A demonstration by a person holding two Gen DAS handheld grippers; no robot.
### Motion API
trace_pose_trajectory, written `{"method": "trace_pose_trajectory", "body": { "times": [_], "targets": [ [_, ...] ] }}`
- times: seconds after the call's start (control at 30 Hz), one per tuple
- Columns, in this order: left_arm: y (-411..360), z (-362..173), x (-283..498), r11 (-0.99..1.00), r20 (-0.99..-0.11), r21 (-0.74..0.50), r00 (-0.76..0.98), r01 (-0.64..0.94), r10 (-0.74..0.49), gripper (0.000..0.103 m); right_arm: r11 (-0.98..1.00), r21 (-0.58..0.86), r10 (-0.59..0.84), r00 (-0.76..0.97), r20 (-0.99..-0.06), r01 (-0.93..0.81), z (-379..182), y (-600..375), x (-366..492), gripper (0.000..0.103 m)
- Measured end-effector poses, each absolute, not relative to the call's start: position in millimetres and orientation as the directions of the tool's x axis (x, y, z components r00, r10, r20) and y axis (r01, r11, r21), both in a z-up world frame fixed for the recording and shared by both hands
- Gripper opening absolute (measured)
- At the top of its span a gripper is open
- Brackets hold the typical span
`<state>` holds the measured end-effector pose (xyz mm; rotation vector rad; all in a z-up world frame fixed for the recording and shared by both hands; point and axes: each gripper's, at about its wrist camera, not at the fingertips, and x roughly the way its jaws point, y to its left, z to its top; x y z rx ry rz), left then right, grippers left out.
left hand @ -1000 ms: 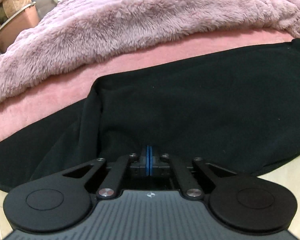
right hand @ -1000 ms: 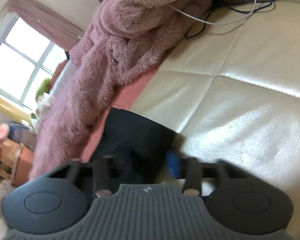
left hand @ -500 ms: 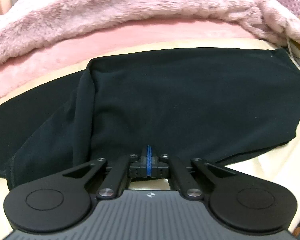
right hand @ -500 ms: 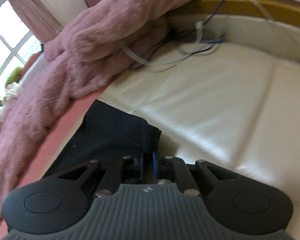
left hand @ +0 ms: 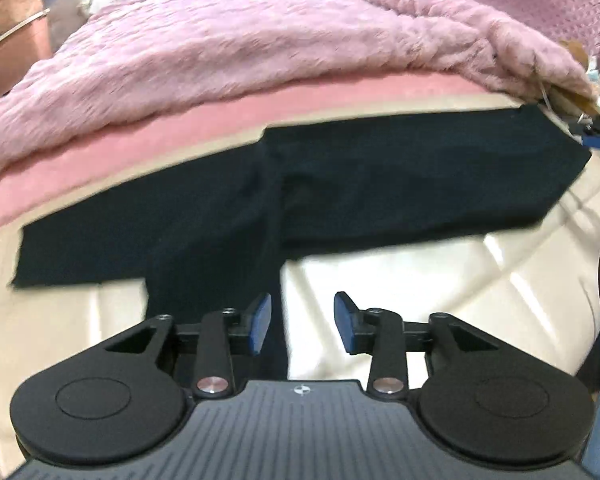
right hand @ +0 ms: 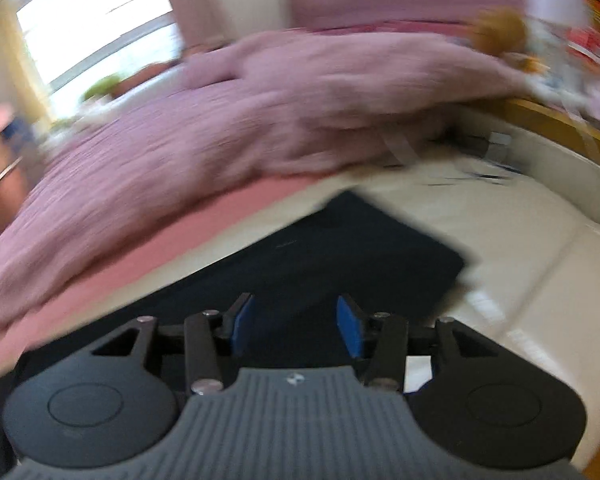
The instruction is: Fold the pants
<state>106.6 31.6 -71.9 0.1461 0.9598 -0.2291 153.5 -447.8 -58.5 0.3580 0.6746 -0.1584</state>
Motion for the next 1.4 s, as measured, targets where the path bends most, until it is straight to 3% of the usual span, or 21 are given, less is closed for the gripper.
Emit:
{"method": "trace_pose_trajectory", "body": {
  "times": [0.13, 0.27, 0.43, 0.5, 0.53, 0.57, 0.6, 0.63, 0.9, 1.13, 1.4],
  "targets": [
    [46.2, -80.1, 81.7, 0.976, -0.843, 0.037, 0.532, 0.216, -0.085, 0.059, 0.985, 0.172, 0.101, 0.768, -0.632, 0.012, -61.3, -365.7, 146.5, 0.043],
    [52.4, -96.9, 66.8, 0.981, -0.865, 0.023, 0.495, 0.193, -0.077, 0.063, 0.980, 0.033, 0.166, 0.725, -0.668, -0.194, -77.2, -297.1, 141.0, 0.035],
    [45.5, -118.1, 61.3, 0.973, -0.887, 0.086, 0.461, 0.215, -0.023, 0.063, 0.956, -0.030, 0.182, 0.671, -0.718, -0.292, -96.3, -257.6, 141.6, 0.030],
    [43.6, -127.6, 61.5, 0.968, -0.901, 0.120, 0.433, 0.221, 0.013, 0.058, 0.956, -0.034, 0.174, 0.654, -0.736, -0.293, -101.8, -254.0, 146.3, 0.030],
    [45.1, -128.3, 59.7, 0.968, -0.900, 0.107, 0.437, 0.226, -0.003, 0.046, 0.955, -0.032, 0.174, 0.646, -0.743, -0.294, -103.0, -252.6, 146.0, 0.030],
    [46.5, -127.0, 59.7, 0.970, -0.900, 0.082, 0.435, 0.228, -0.025, 0.024, 0.955, -0.034, 0.170, 0.640, -0.750, -0.293, -104.4, -252.5, 146.5, 0.030],
    [48.4, -125.8, 60.6, 0.973, -0.901, 0.073, 0.432, 0.220, -0.030, 0.010, 0.955, -0.039, 0.165, 0.638, -0.752, -0.292, -105.6, -252.8, 147.8, 0.030],
    [50.3, -123.5, 61.5, 0.975, -0.898, 0.085, 0.441, 0.204, -0.014, 0.001, 0.956, -0.044, 0.160, 0.637, -0.754, -0.292, -107.2, -251.8, 149.8, 0.030],
    [93.2, -38.9, 81.1, 0.992, -0.792, 0.052, 0.609, 0.112, -0.027, 0.000, 0.956, -0.082, 0.125, 0.644, -0.754, -0.282, -106.4, -256.2, 162.9, 0.030],
    [145.4, 30.5, 141.1, 0.995, -0.710, 0.098, 0.703, 0.034, 0.046, 0.000, 0.954, -0.108, 0.113, 0.670, -0.734, -0.279, -96.2, -261.2, 181.7, 0.030],
    [214.0, 18.6, 240.3, 0.983, -0.749, 0.160, 0.638, -0.092, 0.181, 0.000, 0.961, -0.132, 0.073, 0.682, -0.728, -0.244, -97.9, -266.0, 223.2, 0.030]
  ]
}}
